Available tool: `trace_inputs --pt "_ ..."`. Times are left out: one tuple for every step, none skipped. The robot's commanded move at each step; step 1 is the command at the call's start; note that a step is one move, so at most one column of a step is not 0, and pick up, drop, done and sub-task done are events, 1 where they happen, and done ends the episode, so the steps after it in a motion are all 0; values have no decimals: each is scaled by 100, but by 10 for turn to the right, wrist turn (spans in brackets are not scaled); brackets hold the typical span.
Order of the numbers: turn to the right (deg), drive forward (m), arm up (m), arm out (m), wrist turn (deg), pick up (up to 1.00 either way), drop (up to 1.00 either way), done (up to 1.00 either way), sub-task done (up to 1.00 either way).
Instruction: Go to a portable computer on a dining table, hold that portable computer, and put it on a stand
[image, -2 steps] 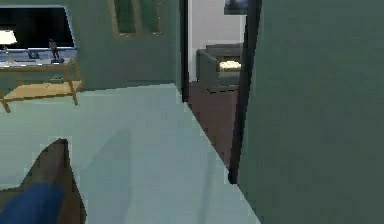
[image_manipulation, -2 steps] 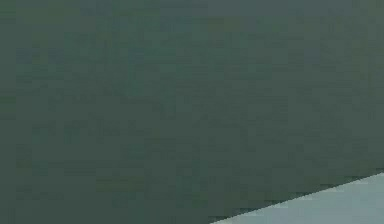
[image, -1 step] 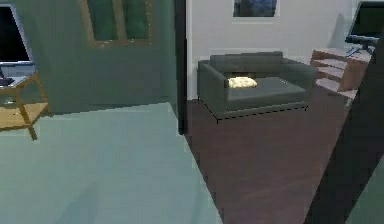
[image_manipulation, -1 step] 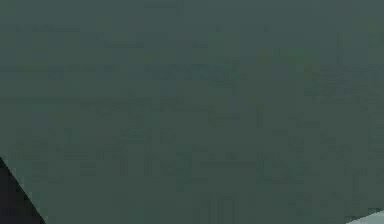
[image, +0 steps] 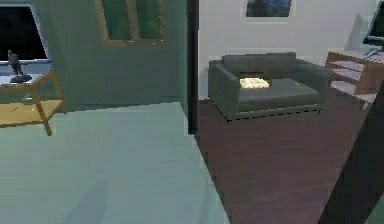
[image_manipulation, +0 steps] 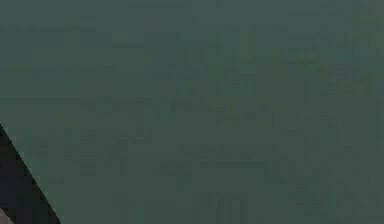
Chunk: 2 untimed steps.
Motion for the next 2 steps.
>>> trace_inputs --pt "0 55 0 0 0 0 0 0 0" --pt "-120 0 0 0 0 0 0 0 0"
